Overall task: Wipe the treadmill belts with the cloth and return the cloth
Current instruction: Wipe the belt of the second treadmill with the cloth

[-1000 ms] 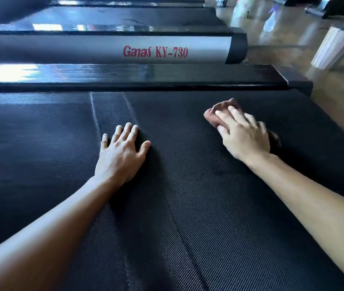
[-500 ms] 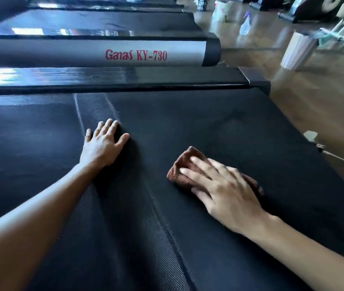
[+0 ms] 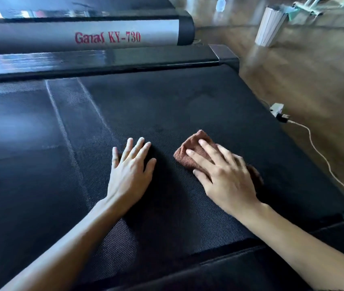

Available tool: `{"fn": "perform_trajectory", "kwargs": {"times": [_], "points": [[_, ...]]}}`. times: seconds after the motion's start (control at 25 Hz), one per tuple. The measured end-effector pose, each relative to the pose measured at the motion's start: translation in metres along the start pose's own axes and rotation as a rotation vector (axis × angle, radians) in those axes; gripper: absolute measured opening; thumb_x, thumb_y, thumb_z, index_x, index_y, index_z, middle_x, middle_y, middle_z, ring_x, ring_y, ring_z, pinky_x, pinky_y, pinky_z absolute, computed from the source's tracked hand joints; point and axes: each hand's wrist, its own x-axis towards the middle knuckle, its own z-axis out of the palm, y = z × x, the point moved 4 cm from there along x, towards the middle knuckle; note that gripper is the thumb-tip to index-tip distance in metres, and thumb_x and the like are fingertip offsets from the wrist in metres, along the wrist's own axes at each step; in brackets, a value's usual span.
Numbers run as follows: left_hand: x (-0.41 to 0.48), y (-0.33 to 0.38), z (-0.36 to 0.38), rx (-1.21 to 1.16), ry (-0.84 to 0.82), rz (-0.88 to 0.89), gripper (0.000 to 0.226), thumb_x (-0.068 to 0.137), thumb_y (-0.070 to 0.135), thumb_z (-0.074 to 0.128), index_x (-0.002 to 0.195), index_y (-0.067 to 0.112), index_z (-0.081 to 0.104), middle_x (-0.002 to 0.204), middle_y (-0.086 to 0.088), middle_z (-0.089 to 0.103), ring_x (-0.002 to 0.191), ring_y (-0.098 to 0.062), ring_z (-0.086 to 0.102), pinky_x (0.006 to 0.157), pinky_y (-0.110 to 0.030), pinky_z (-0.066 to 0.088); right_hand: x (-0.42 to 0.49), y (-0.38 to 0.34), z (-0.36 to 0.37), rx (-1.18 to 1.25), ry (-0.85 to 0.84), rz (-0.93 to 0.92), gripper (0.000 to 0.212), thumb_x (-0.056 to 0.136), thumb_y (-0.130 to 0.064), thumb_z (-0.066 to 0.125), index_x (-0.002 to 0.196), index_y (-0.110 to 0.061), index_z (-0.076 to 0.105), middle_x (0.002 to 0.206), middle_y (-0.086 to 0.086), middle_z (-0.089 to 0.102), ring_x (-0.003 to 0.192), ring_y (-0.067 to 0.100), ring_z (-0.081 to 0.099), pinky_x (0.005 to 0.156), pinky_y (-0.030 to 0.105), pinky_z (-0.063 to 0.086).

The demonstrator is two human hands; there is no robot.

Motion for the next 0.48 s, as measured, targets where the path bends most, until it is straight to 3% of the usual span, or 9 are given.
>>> {"fn": "perform_trajectory", "kwargs": {"times": [0.16,0.32,0.48], "points": [[-0.007,0.029,0.013,-0.025,-0.006,0.061,0.048,0.097,0.041,0.042,0.142,0.026,0.046,0.156,0.008,0.03,0.148,-0.012,0.011,0.119,-0.043,-0.004,-0.035,-0.007,-0.002,0.021,-0.05,-0.31,0.045,0.095,-0.052,0.042,0.14,-0.049,0.044,0.153,-0.013,0.037,0.134,0.019,0.042,0.106,0.039,0.036],[0.002,0.045,0.019,-0.069,0.026,0.051,0.042,0.098,0.03,0.051,0.139,0.024,0.05,0.155,0.006,0.033,0.148,-0.013,0.014,0.12,-0.044,0.0,-0.034,0.03,-0.015,0.008,0.039,0.06,0.045,0.092,-0.049,0.046,0.137,-0.047,0.049,0.151,-0.011,0.041,0.129,0.021,0.046,0.1,0.042,0.042],[0.007,0.058,0.031,-0.041,0.011,0.076,0.043,0.099,0.035,0.046,0.142,0.027,0.046,0.155,0.008,0.033,0.148,-0.014,0.016,0.12,-0.043,0.002,-0.078,0.015,-0.015,0.054,-0.027,-0.165,0.045,0.093,-0.05,0.045,0.138,-0.05,0.045,0.153,-0.014,0.037,0.133,0.02,0.043,0.105,0.04,0.037]]}}
